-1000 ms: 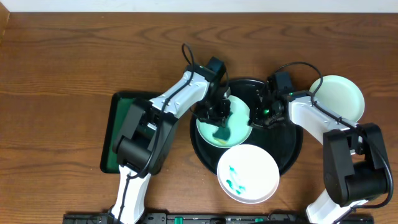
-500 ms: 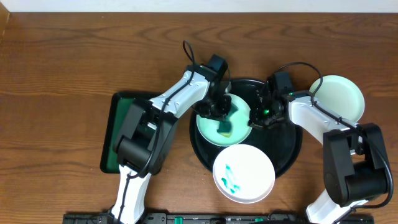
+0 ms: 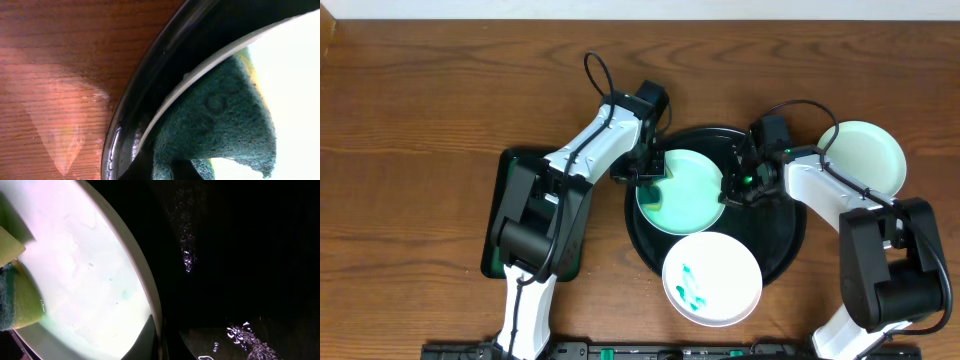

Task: Clean dirty plates on tray and stack at the side
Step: 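Wipe the sponge in circles across the plate with the left gripper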

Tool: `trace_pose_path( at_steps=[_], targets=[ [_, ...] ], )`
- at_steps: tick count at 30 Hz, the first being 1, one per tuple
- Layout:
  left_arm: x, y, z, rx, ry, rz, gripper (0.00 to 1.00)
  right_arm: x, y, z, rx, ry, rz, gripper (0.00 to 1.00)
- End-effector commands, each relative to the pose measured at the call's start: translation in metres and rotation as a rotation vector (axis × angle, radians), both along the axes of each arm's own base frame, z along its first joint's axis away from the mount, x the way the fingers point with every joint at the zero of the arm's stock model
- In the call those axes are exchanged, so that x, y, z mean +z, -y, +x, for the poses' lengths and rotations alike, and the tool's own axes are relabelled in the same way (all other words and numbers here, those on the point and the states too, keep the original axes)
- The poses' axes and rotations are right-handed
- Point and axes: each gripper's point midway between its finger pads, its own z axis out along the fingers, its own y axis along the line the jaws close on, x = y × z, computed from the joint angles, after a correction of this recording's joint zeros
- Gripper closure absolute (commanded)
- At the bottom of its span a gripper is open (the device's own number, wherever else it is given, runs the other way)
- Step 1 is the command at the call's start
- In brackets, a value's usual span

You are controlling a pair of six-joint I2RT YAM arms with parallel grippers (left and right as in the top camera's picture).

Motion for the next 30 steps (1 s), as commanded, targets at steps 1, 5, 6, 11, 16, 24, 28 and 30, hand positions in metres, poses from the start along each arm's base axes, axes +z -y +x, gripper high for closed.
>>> trace_pose_path(
  at_steps=[1, 5, 6, 11, 16, 24, 28, 30],
  targets=[
    [-0.018, -0.091, 0.023, 0.055, 0.103, 0.41, 0.93, -0.023, 0.026, -0.012, -0.017, -0.044, -0.136, 0.99],
    [-0.005, -0.087, 0.043, 0.03, 0.211, 0.476, 0.92, -0.023, 0.027, -0.012, -0.016, -0.044, -0.136, 0.99],
    [0.0, -0.085, 0.048, 0.022, 0.241, 0.495, 0.93, -0.023, 0.026, -0.012, -0.01, -0.043, -0.136, 0.99],
    [0.029, -0.072, 0.065, -0.018, 0.373, 0.571, 0.93, -0.023, 0.027, -0.013, -0.006, -0.045, -0.138, 0.99],
    [0.047, -0.058, 0.066, -0.025, 0.443, 0.585, 0.92, -0.023, 0.027, -0.014, -0.006, -0.049, -0.138, 0.99],
    [0.068, -0.046, 0.065, -0.011, 0.506, 0.566, 0.93, -0.023, 0.027, -0.015, -0.001, -0.053, -0.14, 0.99],
    [0.081, -0.045, 0.065, -0.001, 0.531, 0.548, 0.93, -0.023, 0.027, -0.016, 0.002, -0.055, -0.14, 0.99],
    [0.092, -0.045, 0.065, 0.013, 0.552, 0.534, 0.93, -0.023, 0.027, -0.016, 0.002, -0.054, -0.14, 0.99]
  ],
)
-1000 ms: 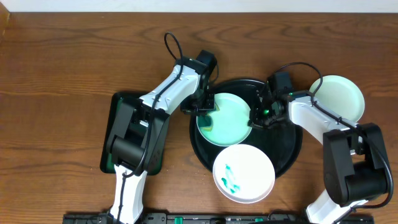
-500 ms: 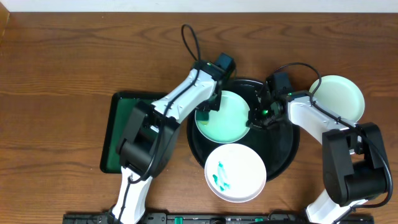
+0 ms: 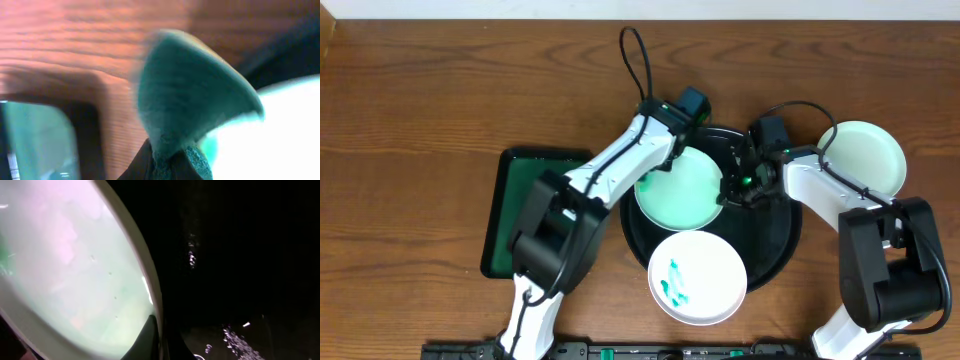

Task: Clean dirty plates on tray and stack at the side
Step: 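Wipe the sponge in circles across the plate with the left gripper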

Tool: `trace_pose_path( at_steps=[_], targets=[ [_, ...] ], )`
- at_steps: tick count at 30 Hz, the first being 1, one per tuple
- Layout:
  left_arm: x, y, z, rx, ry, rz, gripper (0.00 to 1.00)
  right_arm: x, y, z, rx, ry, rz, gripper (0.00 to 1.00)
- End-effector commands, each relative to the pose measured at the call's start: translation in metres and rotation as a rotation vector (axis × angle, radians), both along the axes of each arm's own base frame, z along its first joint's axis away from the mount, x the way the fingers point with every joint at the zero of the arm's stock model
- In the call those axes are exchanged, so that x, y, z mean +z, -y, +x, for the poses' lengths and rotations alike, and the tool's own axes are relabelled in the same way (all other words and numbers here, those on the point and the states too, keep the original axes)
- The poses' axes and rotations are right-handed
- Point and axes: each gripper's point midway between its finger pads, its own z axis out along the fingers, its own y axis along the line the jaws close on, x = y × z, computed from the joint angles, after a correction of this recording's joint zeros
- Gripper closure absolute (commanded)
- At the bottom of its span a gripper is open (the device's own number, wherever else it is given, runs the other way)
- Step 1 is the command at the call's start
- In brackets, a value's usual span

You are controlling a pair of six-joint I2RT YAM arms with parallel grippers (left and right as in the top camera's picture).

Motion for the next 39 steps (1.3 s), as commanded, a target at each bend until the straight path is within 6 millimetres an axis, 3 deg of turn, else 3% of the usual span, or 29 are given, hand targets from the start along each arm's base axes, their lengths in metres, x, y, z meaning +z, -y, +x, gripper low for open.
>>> trace_pose_path(
  at_steps=[1, 8, 17, 25, 30, 34, 39],
  targets=[
    [0.05, -0.026, 0.021, 0.064, 0.166, 0.05, 0.93, -0.023, 0.031, -0.011, -0.004, -0.036, -0.155, 0.99],
    [0.05, 0.015, 0.006, -0.063, 0.045, -0.178, 0.93, -0.023, 0.031, -0.011, -0.004, -0.035, -0.155, 0.99],
    [0.049, 0.026, -0.025, -0.063, -0.161, -0.41, 0.93, -0.021, 0.037, -0.004, -0.009, -0.018, -0.179, 0.99],
    [0.054, 0.081, -0.058, -0.3, -0.353, -0.701, 0.93, -0.017, 0.036, 0.001, -0.012, -0.006, -0.176, 0.99],
    [0.034, 0.102, -0.067, -0.309, -0.446, -0.815, 0.93, -0.017, 0.036, 0.001, -0.016, -0.009, -0.177, 0.99],
    [0.006, 0.1, -0.066, -0.273, -0.498, -0.801, 0.93, -0.017, 0.037, -0.002, -0.016, -0.021, -0.18, 0.99],
    [-0.012, 0.106, -0.066, -0.258, -0.567, -0.889, 0.93, -0.017, 0.039, -0.002, -0.022, -0.023, -0.18, 0.99]
  ],
)
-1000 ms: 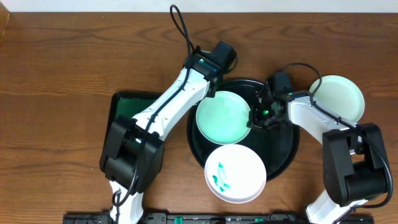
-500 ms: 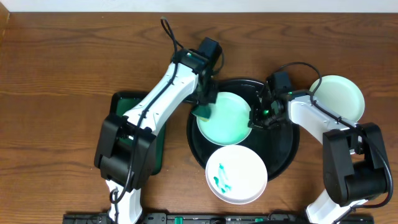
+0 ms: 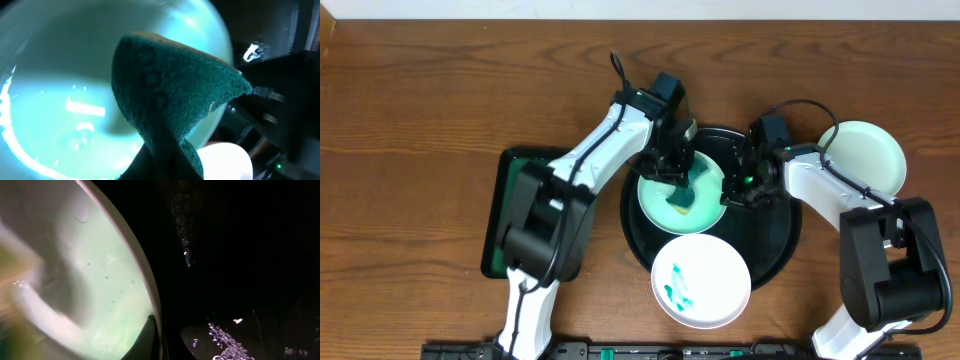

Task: Clean dirty plates on tray and stack at the side
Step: 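Wipe the sponge in circles across the plate with the left gripper, then move the sponge with the left gripper back to the green water tray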

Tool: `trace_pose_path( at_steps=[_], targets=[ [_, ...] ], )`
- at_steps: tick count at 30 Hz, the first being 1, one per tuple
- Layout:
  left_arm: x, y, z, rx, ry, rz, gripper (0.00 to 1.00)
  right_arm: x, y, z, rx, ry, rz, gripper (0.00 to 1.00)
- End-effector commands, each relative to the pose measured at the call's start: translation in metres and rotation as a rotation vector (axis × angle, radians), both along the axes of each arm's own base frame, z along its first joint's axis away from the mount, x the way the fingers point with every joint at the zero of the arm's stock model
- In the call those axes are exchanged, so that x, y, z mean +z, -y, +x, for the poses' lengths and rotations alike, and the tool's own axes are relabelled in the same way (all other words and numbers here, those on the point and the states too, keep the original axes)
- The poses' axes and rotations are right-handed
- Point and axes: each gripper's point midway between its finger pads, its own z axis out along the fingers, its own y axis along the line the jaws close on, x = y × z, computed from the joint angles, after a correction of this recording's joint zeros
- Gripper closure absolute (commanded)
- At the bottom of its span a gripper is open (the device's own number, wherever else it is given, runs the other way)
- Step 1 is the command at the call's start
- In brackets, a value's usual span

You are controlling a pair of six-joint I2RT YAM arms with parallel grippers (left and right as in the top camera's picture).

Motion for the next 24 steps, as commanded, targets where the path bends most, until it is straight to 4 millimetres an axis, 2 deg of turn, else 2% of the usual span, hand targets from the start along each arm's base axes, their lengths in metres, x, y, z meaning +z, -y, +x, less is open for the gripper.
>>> trace_pose_path(
  at_steps=[1, 4, 9, 13, 19, 24],
  targets=[
    [-0.008, 0.009, -0.005, -0.018, -0.081, -0.115, 0.93, -0.018, 0.032, -0.002, -0.022, -0.018, -0.144, 0.99],
    [-0.023, 0.013, -0.004, -0.005, -0.13, -0.153, 0.93, -0.018, 0.032, -0.003, -0.022, -0.021, -0.144, 0.99],
    [-0.046, -0.002, 0.006, 0.069, -0.174, -0.115, 0.93, -0.019, 0.031, -0.006, -0.025, -0.031, -0.146, 0.99],
    [-0.06, -0.036, 0.03, 0.185, -0.129, 0.025, 0.93, -0.019, 0.031, -0.007, -0.024, -0.038, -0.147, 0.99],
    [-0.06, -0.076, 0.063, 0.364, -0.104, 0.112, 0.93, -0.019, 0.031, -0.008, -0.023, -0.039, -0.148, 0.99],
    [-0.063, -0.103, 0.066, 0.413, -0.09, 0.223, 0.93, -0.019, 0.032, -0.008, -0.023, -0.041, -0.148, 0.99]
  ],
)
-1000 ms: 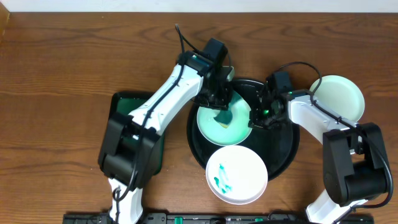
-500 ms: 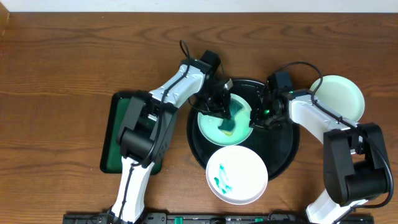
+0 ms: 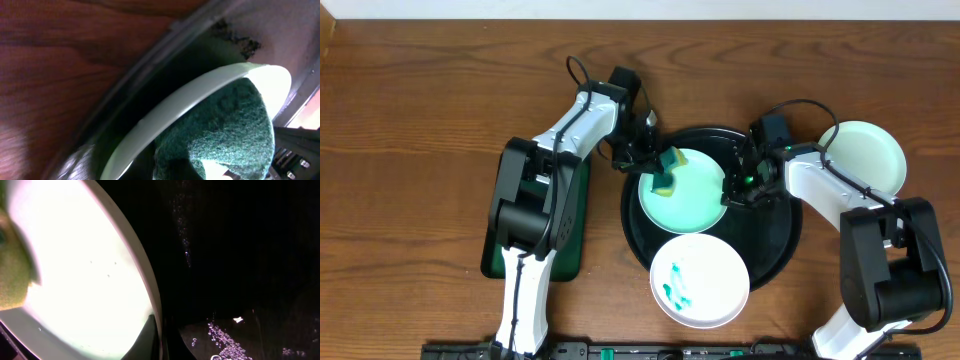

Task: Clean dirty plates on tray and stack at the side
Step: 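Move the sponge with the left gripper back to the green water tray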

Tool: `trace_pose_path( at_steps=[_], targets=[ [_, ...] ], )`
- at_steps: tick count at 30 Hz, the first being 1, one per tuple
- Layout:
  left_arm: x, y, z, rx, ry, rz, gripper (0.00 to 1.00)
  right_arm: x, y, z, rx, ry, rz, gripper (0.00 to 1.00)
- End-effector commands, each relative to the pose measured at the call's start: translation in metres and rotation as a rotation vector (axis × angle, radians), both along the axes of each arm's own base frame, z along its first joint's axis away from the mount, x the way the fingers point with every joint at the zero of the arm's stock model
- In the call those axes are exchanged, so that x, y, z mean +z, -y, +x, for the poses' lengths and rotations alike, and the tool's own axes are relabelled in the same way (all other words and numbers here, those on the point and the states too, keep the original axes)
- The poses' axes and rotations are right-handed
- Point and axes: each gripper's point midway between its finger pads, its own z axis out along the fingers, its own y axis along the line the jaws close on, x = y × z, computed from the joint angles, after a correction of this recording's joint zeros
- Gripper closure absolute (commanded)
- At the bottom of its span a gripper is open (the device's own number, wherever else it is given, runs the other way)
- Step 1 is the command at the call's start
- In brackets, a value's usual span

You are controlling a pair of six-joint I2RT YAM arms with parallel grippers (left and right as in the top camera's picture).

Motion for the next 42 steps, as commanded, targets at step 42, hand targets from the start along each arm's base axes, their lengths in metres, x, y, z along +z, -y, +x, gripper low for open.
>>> trace_pose_path(
  at_steps=[42],
  targets=[
    [0.114, -0.12, -0.035, 0.033, 0.177, 0.59, 0.93, -0.013, 0.035, 0.003, 0.012, 0.001, -0.174, 0.99]
  ],
)
